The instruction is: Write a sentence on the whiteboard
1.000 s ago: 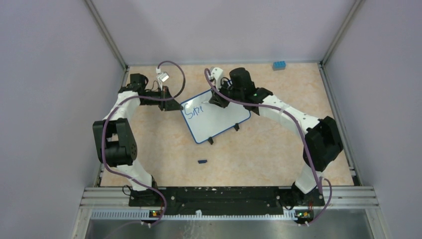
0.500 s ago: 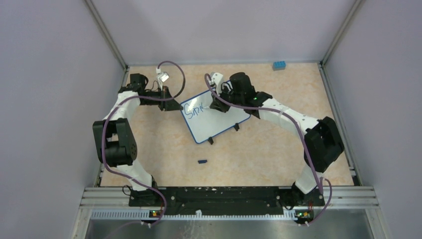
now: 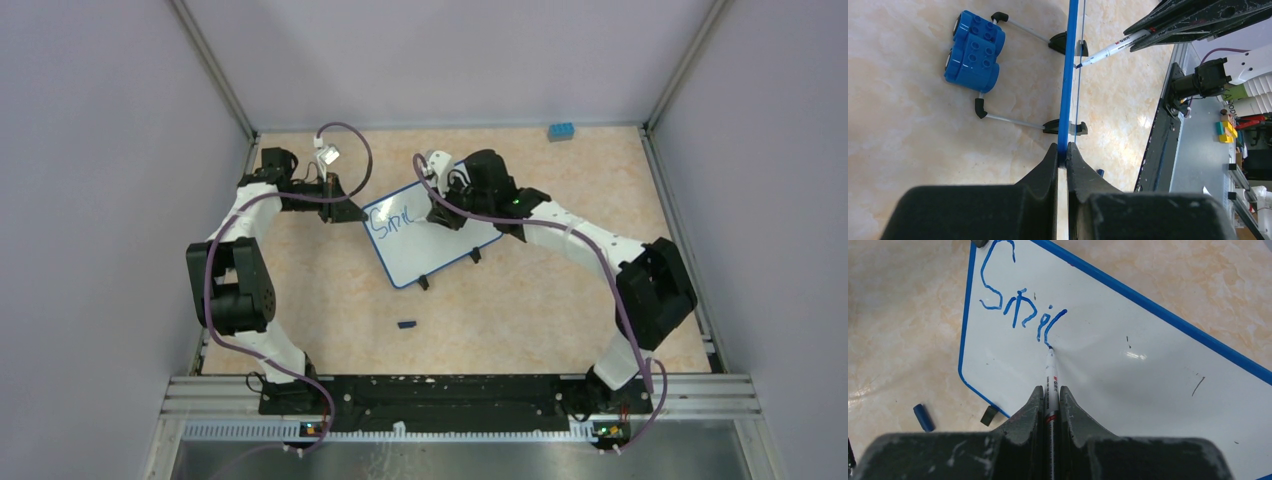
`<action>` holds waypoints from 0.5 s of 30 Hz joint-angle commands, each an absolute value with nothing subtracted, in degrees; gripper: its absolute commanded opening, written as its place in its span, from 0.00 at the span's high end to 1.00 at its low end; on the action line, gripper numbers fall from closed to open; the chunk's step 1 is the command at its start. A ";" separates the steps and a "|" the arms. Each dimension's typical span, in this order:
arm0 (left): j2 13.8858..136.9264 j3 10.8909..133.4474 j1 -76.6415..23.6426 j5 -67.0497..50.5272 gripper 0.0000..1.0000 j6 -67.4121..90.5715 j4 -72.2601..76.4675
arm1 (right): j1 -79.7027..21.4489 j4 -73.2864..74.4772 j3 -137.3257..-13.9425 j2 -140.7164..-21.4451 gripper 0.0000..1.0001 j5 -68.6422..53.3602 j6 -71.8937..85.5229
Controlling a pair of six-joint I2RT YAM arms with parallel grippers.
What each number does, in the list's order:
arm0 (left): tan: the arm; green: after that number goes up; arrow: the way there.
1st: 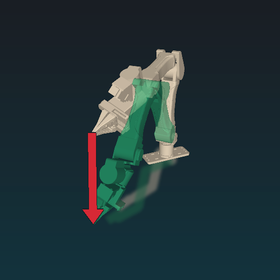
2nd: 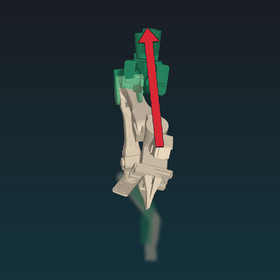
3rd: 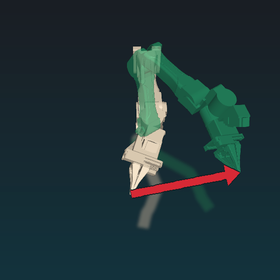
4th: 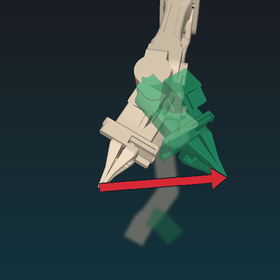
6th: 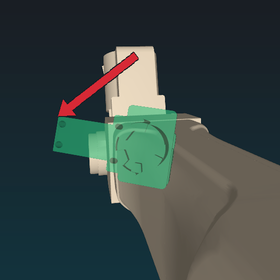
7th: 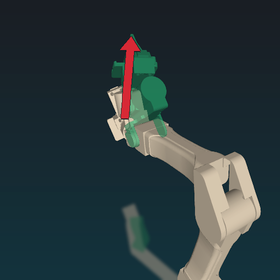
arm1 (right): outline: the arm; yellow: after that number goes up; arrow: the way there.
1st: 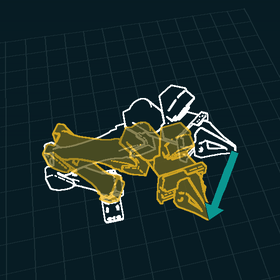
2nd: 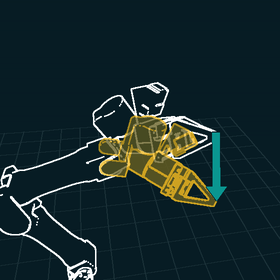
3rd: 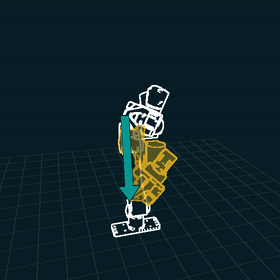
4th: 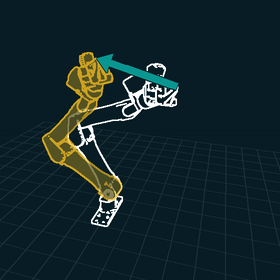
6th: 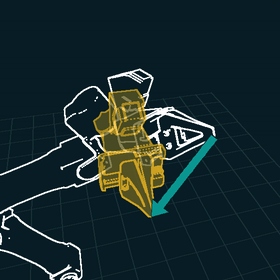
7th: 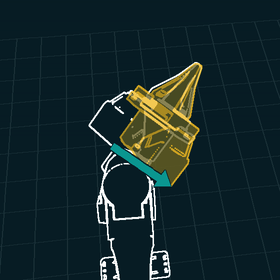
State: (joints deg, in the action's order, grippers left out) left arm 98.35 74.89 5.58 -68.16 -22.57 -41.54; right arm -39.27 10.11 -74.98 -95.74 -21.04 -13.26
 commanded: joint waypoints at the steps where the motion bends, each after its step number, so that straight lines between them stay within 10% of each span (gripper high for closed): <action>1: 97.14 75.37 4.75 -67.91 1.00 -24.21 -41.66 | -39.03 10.22 -76.17 -92.97 1.00 -18.74 -14.68; 15: 96.91 75.33 4.48 -67.85 1.00 -24.26 -41.66 | -38.94 10.30 -80.24 -93.95 1.00 -20.71 -13.36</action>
